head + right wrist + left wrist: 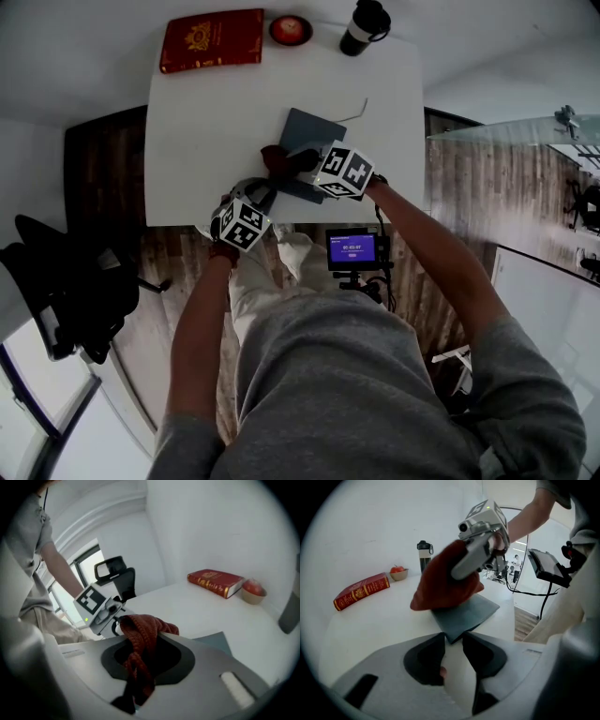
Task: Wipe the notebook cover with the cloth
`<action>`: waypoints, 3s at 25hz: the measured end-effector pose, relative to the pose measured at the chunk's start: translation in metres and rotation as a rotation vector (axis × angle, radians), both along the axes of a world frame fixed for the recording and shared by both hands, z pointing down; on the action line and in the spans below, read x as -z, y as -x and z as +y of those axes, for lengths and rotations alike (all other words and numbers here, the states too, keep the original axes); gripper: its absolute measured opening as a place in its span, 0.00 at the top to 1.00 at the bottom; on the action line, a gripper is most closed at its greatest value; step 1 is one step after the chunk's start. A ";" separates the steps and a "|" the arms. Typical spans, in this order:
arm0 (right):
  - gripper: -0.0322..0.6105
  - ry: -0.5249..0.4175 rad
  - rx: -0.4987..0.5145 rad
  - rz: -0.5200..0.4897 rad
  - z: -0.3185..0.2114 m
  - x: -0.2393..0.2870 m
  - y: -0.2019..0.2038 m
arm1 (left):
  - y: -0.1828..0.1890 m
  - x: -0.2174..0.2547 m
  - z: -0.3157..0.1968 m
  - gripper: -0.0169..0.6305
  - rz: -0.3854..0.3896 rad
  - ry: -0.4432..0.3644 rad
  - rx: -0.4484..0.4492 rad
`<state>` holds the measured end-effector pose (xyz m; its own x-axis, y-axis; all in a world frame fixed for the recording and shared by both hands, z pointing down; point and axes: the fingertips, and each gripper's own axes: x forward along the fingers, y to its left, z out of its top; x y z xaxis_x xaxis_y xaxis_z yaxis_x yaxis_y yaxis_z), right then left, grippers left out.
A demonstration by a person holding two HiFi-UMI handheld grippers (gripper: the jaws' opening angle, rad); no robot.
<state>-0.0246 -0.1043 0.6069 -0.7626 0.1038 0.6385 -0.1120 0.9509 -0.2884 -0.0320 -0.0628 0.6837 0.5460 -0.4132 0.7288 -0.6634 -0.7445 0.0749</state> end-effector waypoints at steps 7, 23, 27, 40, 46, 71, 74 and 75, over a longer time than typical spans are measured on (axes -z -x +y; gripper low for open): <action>0.85 -0.127 -0.311 -0.016 -0.120 0.042 -0.058 | -0.001 0.001 0.003 0.78 -0.002 0.001 -0.001; 0.86 -0.144 -0.278 0.286 -0.111 -0.051 -0.078 | -0.001 0.000 0.000 0.79 -0.001 -0.010 -0.005; 0.86 -0.162 -0.246 0.317 -0.102 -0.054 -0.074 | 0.000 0.000 0.002 0.78 -0.012 -0.021 -0.003; 0.86 -0.131 -0.218 0.311 -0.081 -0.056 -0.070 | 0.000 -0.001 0.000 0.78 -0.004 -0.007 0.001; 0.86 -0.131 -0.204 0.301 -0.069 -0.057 -0.066 | 0.000 0.000 -0.001 0.78 -0.006 -0.011 0.002; 0.87 -0.124 -0.101 0.276 -0.018 -0.056 -0.056 | 0.001 0.000 -0.001 0.79 -0.003 0.000 0.010; 0.87 -0.122 -0.077 0.275 -0.010 -0.056 -0.054 | 0.001 0.000 0.000 0.79 -0.005 -0.002 0.009; 0.87 -0.124 -0.066 0.271 -0.006 -0.056 -0.053 | 0.001 0.000 0.000 0.79 -0.005 -0.003 0.009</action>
